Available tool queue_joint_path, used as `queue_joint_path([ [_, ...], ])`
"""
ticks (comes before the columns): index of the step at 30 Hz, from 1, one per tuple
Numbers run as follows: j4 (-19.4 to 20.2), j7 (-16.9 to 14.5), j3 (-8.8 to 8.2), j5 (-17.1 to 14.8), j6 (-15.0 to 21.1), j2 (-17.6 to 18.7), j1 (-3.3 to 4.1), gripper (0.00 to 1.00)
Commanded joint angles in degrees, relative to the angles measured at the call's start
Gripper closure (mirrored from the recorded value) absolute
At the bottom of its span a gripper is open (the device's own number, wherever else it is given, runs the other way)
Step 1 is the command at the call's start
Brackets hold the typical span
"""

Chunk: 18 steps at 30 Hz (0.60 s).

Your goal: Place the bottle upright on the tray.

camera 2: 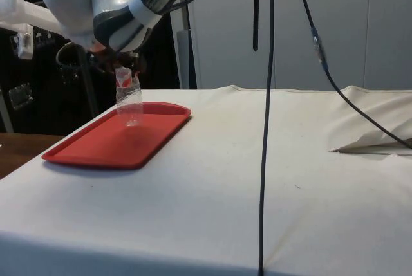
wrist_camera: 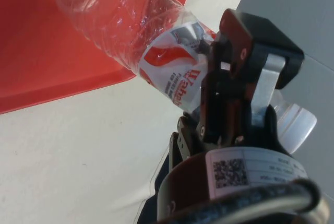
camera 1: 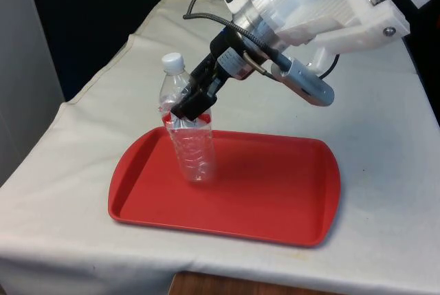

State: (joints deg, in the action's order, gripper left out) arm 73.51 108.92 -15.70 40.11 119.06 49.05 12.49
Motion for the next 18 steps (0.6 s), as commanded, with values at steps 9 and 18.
queue_joint_path([
  [9, -1.0, 0.2, 0.46, 1.7, -1.9, 0.5, 0.34, 0.86],
  [18, -2.7, 0.2, 1.26, 2.9, -3.6, 1.7, 0.29, 0.86],
])
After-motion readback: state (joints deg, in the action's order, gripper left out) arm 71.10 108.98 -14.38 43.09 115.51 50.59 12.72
